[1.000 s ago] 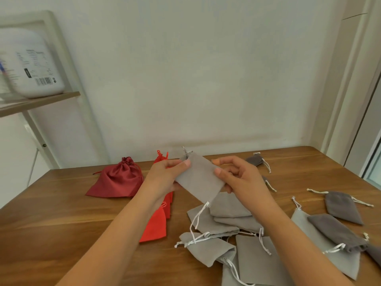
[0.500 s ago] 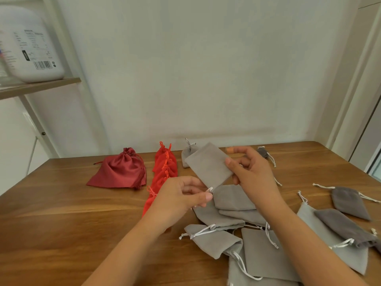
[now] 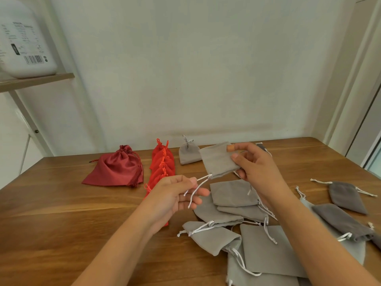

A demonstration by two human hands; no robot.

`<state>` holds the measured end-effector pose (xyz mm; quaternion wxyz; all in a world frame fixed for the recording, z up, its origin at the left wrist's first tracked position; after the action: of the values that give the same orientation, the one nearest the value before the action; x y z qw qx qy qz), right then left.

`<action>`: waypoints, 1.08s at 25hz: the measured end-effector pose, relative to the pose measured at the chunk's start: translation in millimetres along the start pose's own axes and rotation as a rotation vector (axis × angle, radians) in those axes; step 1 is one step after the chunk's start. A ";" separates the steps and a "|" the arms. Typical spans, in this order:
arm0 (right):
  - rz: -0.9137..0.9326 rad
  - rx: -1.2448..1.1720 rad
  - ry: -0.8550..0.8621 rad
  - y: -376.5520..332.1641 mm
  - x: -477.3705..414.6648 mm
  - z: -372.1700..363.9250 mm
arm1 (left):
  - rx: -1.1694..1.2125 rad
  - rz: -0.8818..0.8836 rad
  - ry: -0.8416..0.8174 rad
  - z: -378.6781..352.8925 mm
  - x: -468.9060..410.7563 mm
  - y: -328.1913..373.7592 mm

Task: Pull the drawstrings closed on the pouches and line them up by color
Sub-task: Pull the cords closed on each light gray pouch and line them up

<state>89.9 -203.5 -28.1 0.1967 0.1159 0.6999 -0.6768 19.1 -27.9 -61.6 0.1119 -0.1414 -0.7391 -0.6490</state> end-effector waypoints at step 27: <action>0.062 0.236 -0.644 1.3 33.9 -69.2 | -0.311 -0.155 0.228 16.2 2.2 12.8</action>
<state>51.9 -138.3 -43.5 0.4132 -0.0605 0.5148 -0.7488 21.9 -10.2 -51.1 0.1216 -0.0255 -0.6212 -0.7737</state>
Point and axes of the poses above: each hand's wrist, its own x-axis away from the middle knuckle, its own z-axis out of the back of the hand, y = z × x, the point moved 9 cm from there along -x, towards the middle knuckle, and after that the axes turned 12 degrees about z, right-handed, at the moved point
